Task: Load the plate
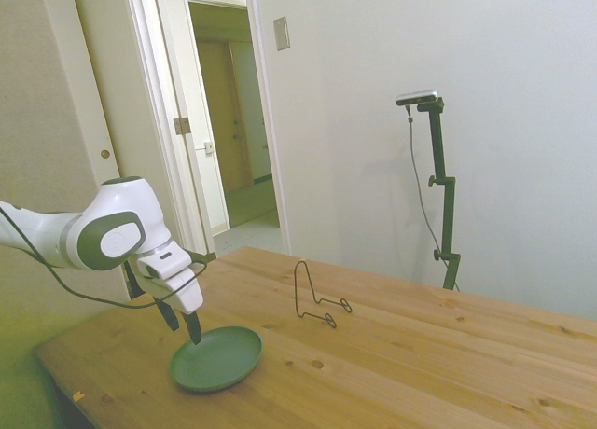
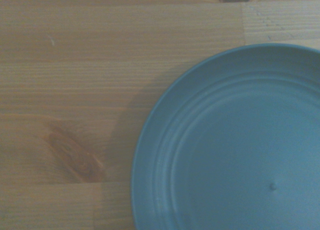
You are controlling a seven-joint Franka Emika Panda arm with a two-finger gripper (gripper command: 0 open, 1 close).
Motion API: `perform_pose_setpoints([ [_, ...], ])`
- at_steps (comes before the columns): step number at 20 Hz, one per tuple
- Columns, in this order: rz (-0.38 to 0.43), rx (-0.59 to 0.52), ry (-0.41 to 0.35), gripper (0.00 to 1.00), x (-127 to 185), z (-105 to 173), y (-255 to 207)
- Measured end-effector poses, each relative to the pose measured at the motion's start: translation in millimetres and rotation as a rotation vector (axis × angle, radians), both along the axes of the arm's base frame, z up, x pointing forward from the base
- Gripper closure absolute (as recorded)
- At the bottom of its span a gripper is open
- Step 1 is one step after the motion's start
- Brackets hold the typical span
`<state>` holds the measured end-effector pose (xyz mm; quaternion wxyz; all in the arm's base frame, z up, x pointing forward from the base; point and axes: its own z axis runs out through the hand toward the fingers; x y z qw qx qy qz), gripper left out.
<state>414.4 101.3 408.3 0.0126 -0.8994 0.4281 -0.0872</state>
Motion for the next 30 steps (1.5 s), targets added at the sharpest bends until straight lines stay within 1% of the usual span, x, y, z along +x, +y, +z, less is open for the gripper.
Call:
perform_pose_setpoints([
  [4,-0.033,-0.062,-0.005,0.00,3.6,-9.0,23.8],
  [9,-0.082,-0.120,0.015,0.00,19.2,-26.6,43.1],
  [12,-0.109,-0.140,0.041,0.00,29.3,-33.7,49.1],
  [15,-0.111,-0.147,0.055,0.00,36.6,-40.1,54.6],
  [21,-0.114,-0.173,0.075,0.00,40.4,-49.0,65.9],
  [26,-0.168,-0.233,0.094,0.00,46.3,-53.4,63.7],
  [30,-0.189,-0.267,0.099,0.00,55.2,-59.0,65.6],
])
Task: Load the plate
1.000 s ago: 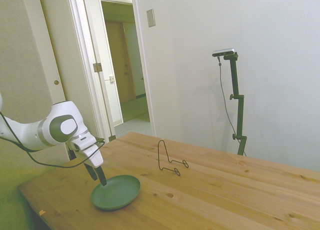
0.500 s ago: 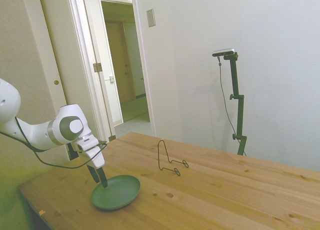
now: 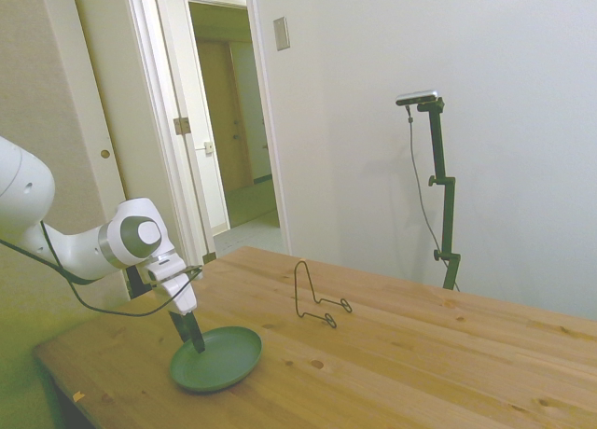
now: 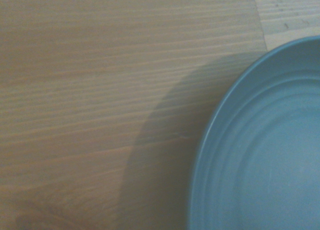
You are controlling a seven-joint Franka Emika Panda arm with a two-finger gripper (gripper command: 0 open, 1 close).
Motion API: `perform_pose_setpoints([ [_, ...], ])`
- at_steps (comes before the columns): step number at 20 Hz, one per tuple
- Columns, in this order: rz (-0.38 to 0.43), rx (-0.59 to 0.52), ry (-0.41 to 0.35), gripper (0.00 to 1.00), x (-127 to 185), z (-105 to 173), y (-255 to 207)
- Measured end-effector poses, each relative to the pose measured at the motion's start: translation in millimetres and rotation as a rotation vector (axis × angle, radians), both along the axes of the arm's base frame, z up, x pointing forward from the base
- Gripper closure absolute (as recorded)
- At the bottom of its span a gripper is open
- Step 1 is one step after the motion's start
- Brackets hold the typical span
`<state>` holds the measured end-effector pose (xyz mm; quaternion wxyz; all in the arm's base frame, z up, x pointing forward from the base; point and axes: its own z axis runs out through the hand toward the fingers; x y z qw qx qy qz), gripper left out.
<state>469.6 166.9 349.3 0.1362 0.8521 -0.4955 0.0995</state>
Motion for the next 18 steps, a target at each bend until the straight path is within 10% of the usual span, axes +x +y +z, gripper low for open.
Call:
perform_pose_setpoints([
  [1,-0.001,-0.002,0.003,0.00,1.4,0.0,0.5],
  [2,-0.004,-0.004,0.007,1.00,3.1,-0.1,0.5],
  [18,-0.014,-0.001,0.015,1.00,11.2,-3.9,-1.7],
])
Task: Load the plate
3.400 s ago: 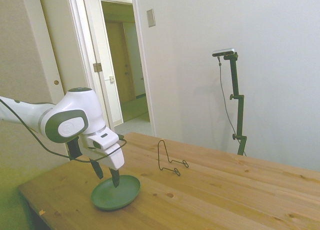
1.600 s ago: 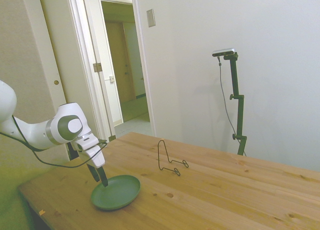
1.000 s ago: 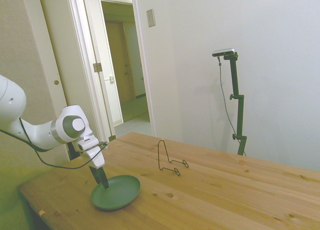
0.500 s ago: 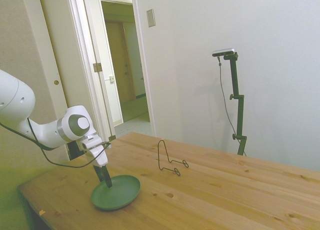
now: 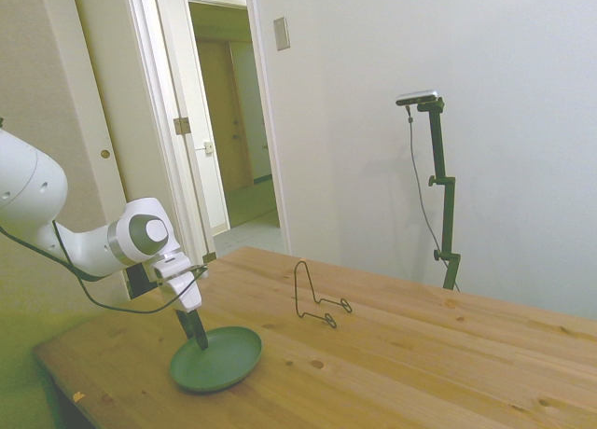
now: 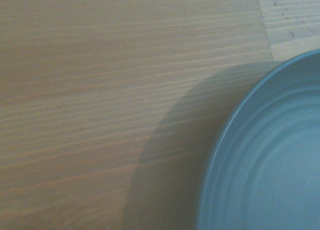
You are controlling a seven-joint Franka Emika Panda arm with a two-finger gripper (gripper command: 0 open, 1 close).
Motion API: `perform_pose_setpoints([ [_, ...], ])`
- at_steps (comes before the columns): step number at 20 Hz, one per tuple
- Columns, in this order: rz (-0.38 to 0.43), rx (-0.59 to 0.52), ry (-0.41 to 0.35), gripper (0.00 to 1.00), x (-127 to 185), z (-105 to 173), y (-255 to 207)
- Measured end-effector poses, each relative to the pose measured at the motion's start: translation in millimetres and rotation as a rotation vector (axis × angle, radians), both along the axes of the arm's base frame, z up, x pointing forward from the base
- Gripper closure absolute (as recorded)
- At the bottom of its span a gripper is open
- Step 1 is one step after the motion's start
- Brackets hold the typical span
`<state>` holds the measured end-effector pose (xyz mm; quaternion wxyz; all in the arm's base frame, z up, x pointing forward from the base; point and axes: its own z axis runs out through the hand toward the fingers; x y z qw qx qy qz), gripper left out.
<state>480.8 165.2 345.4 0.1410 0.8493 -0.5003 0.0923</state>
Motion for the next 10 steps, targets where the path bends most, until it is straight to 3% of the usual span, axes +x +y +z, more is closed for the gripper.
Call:
perform_pose_setpoints([
  [10,0.011,-0.014,0.006,1.00,0.2,-6.1,-1.7],
])
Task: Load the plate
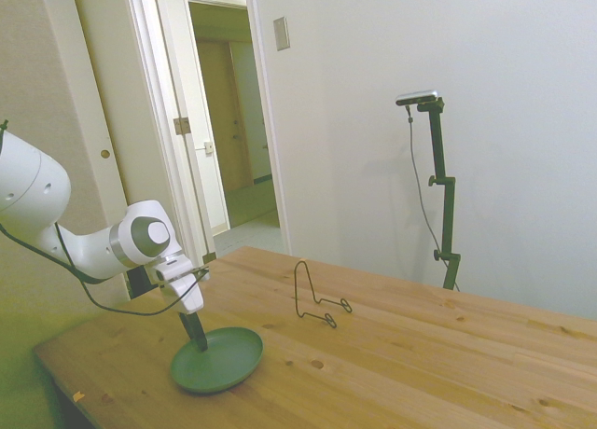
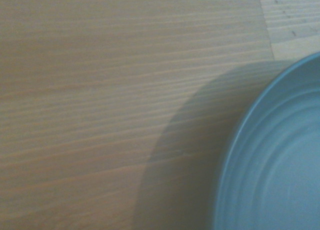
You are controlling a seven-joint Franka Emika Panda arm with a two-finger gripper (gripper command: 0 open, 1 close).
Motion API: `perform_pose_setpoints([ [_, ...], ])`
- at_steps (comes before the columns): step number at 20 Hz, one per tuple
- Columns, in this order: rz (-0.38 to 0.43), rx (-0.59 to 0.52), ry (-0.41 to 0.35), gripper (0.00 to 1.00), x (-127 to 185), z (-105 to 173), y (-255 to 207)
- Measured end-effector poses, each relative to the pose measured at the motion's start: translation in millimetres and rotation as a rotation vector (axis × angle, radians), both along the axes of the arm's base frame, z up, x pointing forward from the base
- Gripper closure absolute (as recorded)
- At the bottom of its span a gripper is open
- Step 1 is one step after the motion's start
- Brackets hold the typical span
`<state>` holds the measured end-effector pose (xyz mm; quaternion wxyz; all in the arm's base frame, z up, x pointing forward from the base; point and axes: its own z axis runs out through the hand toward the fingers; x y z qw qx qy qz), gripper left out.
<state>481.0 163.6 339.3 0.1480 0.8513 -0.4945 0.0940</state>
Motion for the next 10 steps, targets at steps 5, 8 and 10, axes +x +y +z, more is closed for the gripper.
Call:
perform_pose_setpoints([
  [5,-0.003,-0.003,-0.001,1.00,1.5,0.1,-3.9],
  [8,0.002,-0.005,-0.002,1.00,2.5,1.0,-5.2],
  [10,0.010,-0.005,0.000,1.00,2.6,1.3,-5.3],
])
